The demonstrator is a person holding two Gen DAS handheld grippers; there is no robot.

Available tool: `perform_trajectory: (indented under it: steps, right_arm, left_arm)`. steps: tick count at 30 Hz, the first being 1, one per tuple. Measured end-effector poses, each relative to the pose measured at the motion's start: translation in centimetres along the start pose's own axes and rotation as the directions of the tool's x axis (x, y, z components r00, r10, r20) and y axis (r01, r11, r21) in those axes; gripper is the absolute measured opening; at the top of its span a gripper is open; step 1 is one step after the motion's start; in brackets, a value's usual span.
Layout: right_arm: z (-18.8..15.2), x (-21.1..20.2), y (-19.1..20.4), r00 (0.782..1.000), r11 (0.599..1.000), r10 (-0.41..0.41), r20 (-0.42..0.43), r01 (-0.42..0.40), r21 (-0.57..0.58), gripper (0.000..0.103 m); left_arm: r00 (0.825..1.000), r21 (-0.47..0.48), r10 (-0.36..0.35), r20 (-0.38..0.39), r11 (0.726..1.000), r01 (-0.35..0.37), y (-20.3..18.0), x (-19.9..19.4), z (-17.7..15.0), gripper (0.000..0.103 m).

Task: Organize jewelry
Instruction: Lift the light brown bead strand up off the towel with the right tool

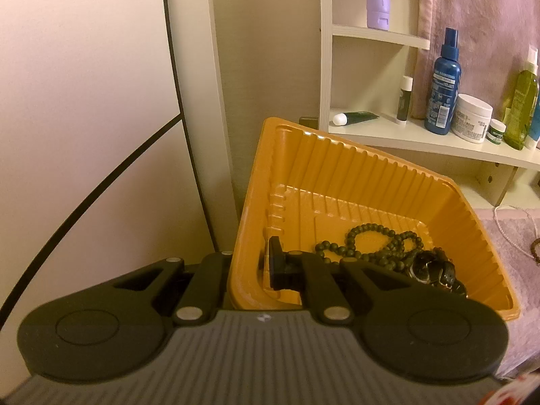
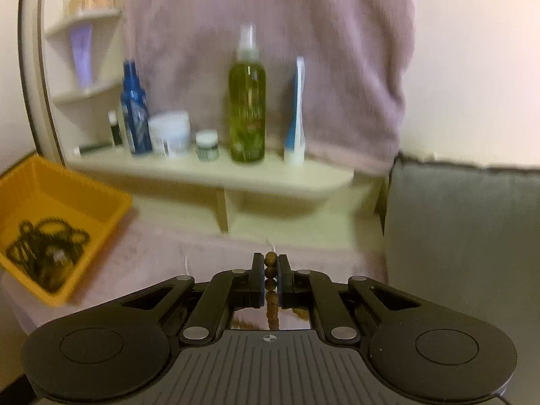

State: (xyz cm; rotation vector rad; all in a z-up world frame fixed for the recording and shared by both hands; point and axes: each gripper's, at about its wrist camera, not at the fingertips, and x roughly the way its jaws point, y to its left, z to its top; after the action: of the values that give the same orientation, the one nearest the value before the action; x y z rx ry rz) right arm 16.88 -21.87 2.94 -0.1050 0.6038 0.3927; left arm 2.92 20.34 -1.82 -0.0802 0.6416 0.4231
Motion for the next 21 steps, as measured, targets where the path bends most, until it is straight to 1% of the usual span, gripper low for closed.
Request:
perform_trajectory:
  steps: [7, 12, 17, 21]
  right_arm:
    - [3.2, -2.2, 0.4, 0.996, 1.000, 0.027, 0.082, -0.025, -0.016, 0.007]
    - [5.6, -3.8, 1.5, 0.988, 0.998, 0.052, 0.143, -0.046, -0.044, 0.007]
    - [7.3, -4.8, 2.8, 0.979, 0.994, 0.095, 0.178, -0.085, -0.064, 0.007]
    - [8.4, -5.4, 4.2, 0.966, 0.988, 0.146, 0.211, -0.132, -0.078, 0.007]
  left_arm:
    - [1.000, -0.006, -0.007, 0.003, 1.000, 0.007, 0.1, 0.0, 0.0, 0.006]
    - [1.000, -0.013, -0.010, 0.005, 1.000, 0.011, 0.2, 0.0, -0.1, 0.006]
    - [1.000, -0.020, -0.015, 0.008, 1.000, 0.015, 0.3, 0.0, -0.2, 0.006]
    - [1.000, -0.022, -0.017, 0.011, 1.000, 0.018, 0.3, 0.0, -0.2, 0.006]
